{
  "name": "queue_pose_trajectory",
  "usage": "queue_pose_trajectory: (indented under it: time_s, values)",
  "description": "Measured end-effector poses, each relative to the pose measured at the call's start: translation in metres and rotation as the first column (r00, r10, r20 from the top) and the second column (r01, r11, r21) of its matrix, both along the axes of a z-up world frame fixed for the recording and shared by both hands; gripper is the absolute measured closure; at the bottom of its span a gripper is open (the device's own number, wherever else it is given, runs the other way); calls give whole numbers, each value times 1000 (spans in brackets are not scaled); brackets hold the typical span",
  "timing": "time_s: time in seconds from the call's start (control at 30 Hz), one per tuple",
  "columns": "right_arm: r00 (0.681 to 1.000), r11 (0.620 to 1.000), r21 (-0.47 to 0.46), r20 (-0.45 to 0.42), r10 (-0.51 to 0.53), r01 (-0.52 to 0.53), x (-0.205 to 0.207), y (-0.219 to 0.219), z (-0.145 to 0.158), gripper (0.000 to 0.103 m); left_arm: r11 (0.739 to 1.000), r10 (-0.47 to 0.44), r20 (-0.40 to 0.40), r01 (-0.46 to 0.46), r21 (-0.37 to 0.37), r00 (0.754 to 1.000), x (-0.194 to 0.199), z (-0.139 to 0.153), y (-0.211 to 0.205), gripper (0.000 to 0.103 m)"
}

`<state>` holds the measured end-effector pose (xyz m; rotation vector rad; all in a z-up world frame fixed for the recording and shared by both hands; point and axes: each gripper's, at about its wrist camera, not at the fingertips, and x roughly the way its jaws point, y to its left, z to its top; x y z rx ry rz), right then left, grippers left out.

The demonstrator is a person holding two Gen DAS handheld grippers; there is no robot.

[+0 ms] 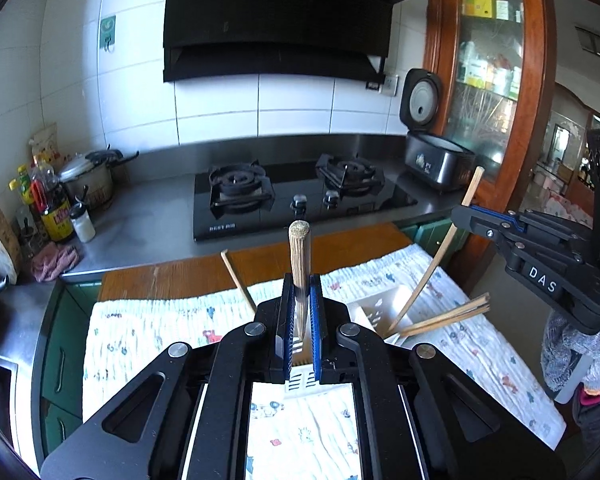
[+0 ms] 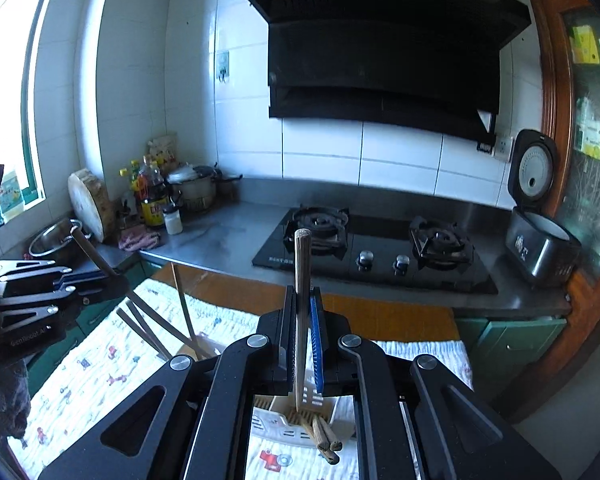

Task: Organize utensils
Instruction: 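Lower the left tool's chopstick into the holder while the right tool inserts its chopstick, then open both tools to release the chopsticks and pull back from the holder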

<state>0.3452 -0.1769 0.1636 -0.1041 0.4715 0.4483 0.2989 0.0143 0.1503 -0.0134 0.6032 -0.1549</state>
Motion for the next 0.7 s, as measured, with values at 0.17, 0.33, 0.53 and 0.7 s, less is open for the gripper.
queue_pose_trajectory:
  time_s: [0.17,0.33,0.53,0.7]
  values:
    - [1000,1000,-17,-28,3,-4,5,5,-14,96,1000,0,-30,0,3,1000,6,-8,1,97]
    - [999,1000,-27,-45,10,-11,7,8,-23,96,1000,5,-52,-4,10,999,11,-15,1,97]
    - [998,999,-31,-64,10,-12,8,7,-33,96,1000,8,-74,-7,13,997,14,-22,1,97]
    - [997,999,-35,-77,9,-11,8,6,-39,96,1000,12,-89,-11,10,996,17,-27,3,96]
